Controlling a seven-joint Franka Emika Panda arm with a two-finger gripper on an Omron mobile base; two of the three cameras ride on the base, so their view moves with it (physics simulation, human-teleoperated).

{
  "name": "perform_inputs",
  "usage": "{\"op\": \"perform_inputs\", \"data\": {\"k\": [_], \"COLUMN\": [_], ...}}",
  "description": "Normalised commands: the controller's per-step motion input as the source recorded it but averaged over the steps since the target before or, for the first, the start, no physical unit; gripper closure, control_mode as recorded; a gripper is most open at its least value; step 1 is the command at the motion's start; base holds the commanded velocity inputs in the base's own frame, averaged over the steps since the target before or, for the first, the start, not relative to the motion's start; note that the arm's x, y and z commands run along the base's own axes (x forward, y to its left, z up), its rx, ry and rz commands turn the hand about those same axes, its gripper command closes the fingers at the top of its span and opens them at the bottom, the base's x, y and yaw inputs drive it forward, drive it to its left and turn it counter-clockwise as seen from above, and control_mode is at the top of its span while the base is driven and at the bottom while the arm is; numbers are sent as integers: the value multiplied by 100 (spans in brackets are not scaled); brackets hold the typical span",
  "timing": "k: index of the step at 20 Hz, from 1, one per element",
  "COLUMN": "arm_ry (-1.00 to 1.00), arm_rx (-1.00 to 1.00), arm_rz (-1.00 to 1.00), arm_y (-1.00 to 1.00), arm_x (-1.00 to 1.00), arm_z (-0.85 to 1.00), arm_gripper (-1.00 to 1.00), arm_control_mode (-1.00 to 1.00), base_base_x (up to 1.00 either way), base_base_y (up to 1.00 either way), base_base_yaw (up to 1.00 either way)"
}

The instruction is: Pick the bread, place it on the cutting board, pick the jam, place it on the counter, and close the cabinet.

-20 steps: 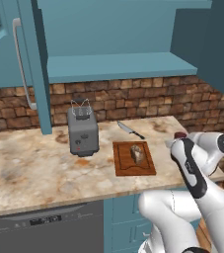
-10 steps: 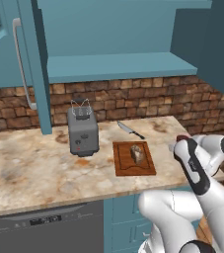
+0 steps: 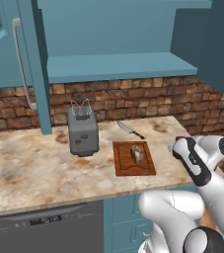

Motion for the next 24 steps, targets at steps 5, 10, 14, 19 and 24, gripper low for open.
{"op": "perform_inputs", "data": {"k": [5, 10, 14, 19, 24], "arm_ry": [0, 0, 0, 0, 0], "arm_rx": [0, 0, 0, 0, 0], "arm_rz": [0, 0, 0, 0, 0], "arm_y": [0, 0, 0, 0, 0], "arm_x": [15, 18, 18, 14, 10], "arm_z": [-15, -16, -15, -16, -15], "arm_gripper": [100, 100, 100, 100, 100], "arm_control_mode": [-100, -100, -100, -100, -100], "base_base_x": [0, 0, 0, 0, 0], "base_base_y": [0, 0, 0, 0, 0], "base_base_yaw": [0, 0, 0, 0, 0]}}
